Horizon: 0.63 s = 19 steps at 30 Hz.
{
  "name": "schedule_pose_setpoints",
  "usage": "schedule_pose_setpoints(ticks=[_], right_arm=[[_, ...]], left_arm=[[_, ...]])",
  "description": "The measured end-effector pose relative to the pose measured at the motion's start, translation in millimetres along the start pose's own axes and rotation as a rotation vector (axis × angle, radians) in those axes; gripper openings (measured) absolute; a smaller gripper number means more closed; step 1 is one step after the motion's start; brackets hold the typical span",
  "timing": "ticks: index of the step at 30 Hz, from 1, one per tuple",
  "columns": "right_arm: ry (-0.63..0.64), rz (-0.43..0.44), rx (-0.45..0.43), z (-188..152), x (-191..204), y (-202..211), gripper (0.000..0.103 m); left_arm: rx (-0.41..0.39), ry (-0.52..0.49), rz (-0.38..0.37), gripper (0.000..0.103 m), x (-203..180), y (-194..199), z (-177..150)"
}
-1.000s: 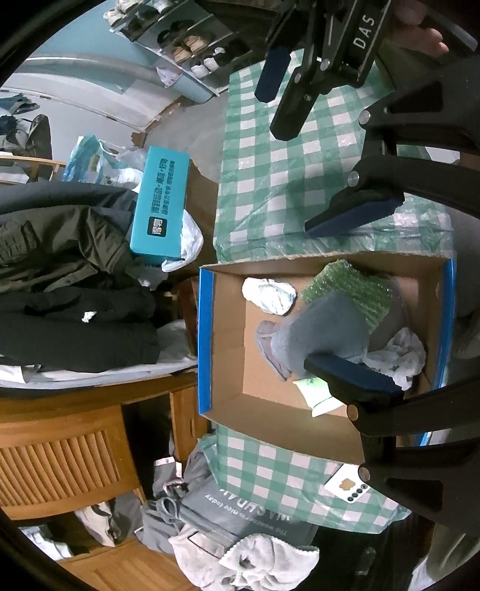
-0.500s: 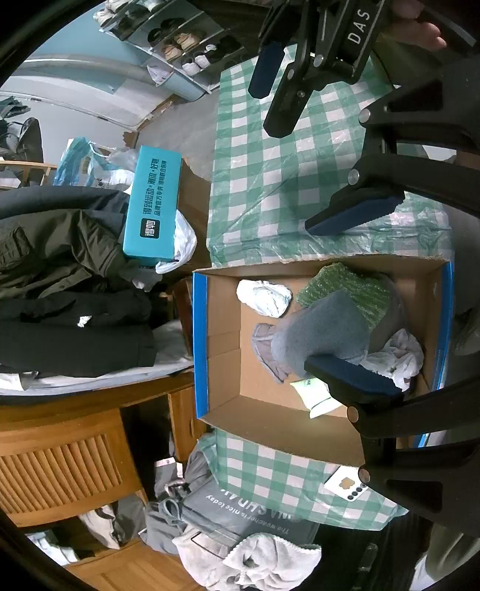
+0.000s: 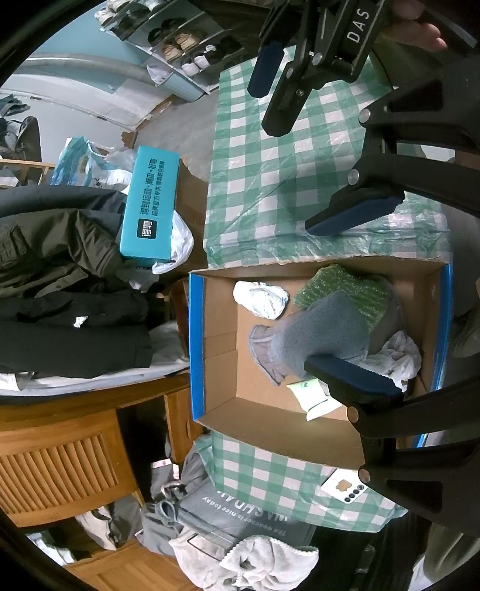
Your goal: Organize soft objects
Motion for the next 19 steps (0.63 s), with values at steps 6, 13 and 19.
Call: schedule_pose_setpoints(ticks=[6,13,19], right_arm=[[0.000,0.000,0.003,-1.3,-1.2,-0.4,0.070],[-0.001,-0.001,0.003,-1.0,-0.8,-0.5,0.070],[0.000,-0.001,0.003,-2.3,-2.8,-0.5,0.070]], left_arm=[[0.001,0.000,0.000,0.069,-0.8,-0.2,-1.1],[-0.009,-0.007,0.003,0.075,-2.7,-0.6,-1.6],[-0.021,-0.013,0.001,0.075,-5.3,2.4,-1.5]])
Point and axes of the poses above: each gripper's, at about its wrist camera, not at the fingertips, and y roughly against the way its jaws point, x to its left, z to its top, the point moved 9 cm from there along -y, roughly the way its jaws point, and after that the axes turned 3 degrees about z, right-handed, at the moved point
